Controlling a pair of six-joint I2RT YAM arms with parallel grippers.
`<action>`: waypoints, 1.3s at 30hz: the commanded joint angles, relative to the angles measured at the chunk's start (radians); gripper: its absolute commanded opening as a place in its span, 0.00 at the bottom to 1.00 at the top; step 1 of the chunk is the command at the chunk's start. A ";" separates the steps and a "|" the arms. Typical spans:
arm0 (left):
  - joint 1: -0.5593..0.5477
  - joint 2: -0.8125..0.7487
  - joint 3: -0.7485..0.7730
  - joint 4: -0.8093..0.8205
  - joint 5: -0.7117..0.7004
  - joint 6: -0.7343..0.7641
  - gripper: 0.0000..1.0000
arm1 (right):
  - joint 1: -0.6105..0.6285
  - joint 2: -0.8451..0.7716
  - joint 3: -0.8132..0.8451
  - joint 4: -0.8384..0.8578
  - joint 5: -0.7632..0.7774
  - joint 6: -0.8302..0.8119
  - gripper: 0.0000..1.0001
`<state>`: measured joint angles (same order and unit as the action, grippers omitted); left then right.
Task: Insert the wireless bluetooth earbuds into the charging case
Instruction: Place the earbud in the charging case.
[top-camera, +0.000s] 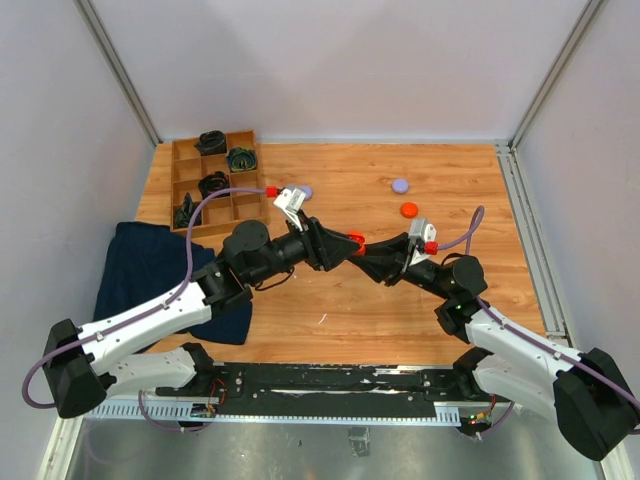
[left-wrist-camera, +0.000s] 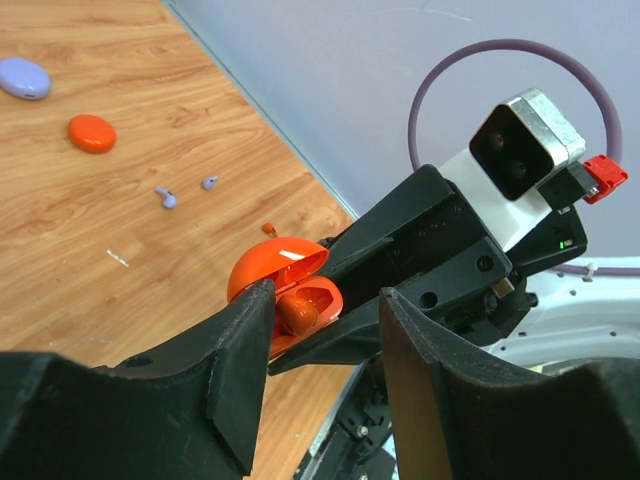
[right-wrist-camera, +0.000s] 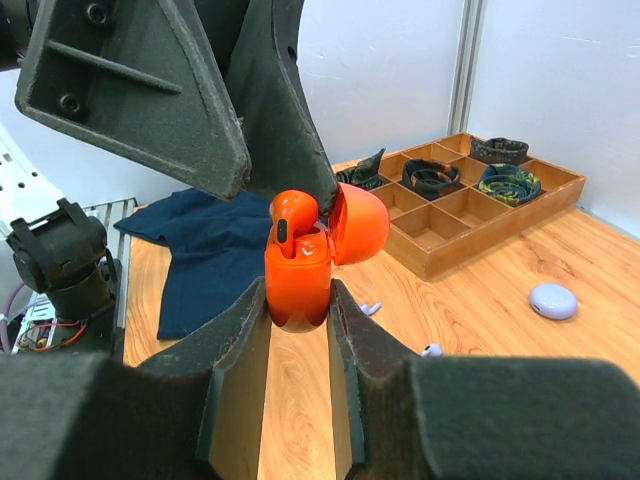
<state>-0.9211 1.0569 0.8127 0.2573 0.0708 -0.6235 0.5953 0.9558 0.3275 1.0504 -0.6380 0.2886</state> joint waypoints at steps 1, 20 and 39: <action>-0.008 0.015 0.063 -0.019 0.040 0.079 0.51 | -0.017 -0.001 -0.007 0.036 -0.030 0.001 0.03; -0.007 0.041 0.124 -0.048 0.114 0.216 0.56 | -0.017 0.031 0.031 0.026 -0.116 0.027 0.03; -0.005 0.028 0.156 -0.132 0.070 0.277 0.67 | -0.019 0.062 0.052 0.027 -0.143 0.062 0.03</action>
<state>-0.9207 1.1030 0.9333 0.1555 0.1589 -0.3756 0.5858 1.0206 0.3538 1.0473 -0.7780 0.3424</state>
